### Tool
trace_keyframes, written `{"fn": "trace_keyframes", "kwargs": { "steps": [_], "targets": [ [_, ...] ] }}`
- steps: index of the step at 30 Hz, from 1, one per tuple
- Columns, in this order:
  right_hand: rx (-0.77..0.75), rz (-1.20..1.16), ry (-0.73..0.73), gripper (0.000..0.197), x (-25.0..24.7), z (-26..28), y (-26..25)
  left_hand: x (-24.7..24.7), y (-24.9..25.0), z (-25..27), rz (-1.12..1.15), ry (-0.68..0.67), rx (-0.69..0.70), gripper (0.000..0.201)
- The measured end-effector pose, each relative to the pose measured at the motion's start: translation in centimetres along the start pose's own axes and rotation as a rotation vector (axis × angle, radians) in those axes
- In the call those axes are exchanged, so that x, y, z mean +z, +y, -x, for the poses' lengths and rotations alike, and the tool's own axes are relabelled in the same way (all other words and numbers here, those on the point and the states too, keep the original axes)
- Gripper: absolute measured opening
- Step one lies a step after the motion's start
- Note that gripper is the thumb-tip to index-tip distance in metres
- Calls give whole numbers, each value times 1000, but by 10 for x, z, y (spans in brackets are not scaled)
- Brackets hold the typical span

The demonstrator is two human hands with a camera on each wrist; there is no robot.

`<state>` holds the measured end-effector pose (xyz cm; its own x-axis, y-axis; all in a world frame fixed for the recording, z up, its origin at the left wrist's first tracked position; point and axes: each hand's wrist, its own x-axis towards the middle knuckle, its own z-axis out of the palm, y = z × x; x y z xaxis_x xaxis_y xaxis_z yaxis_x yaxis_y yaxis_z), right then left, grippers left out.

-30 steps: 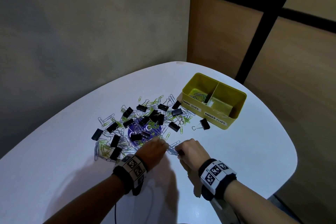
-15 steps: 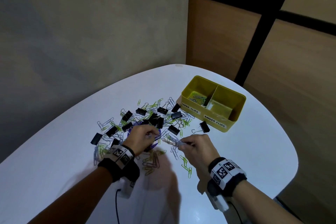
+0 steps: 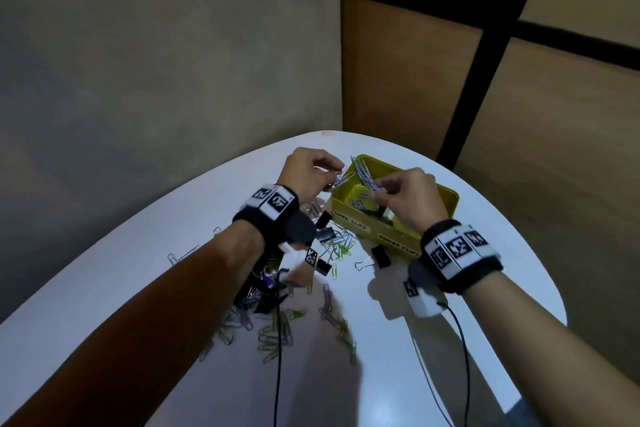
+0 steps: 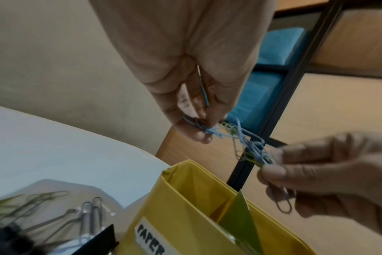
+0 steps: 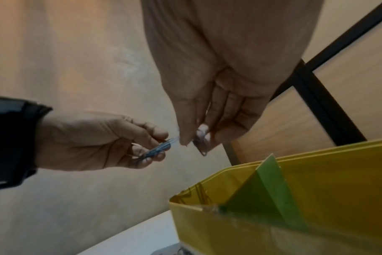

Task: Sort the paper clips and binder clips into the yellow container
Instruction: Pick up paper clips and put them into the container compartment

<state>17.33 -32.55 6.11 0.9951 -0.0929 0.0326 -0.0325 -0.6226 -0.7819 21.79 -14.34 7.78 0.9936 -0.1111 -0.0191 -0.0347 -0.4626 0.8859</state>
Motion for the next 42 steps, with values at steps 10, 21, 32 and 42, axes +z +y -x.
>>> {"fn": "trace_keyframes", "kwargs": {
  "steps": [10,21,32,42],
  "targets": [
    [-108,254,-166,29,7,-24,8,32,-10,-31,-292,-81,6,24],
    [-202,495,-866,17,62,75,37,-7,-76,96,-542,-606,-26,20],
    [-244,544,-808,20,104,104,40,-41,-138,139,-717,-439,144,13],
    [-58,534,-607,106,116,114,44,-14,-149,193,-847,-464,-81,56]
  ]
}}
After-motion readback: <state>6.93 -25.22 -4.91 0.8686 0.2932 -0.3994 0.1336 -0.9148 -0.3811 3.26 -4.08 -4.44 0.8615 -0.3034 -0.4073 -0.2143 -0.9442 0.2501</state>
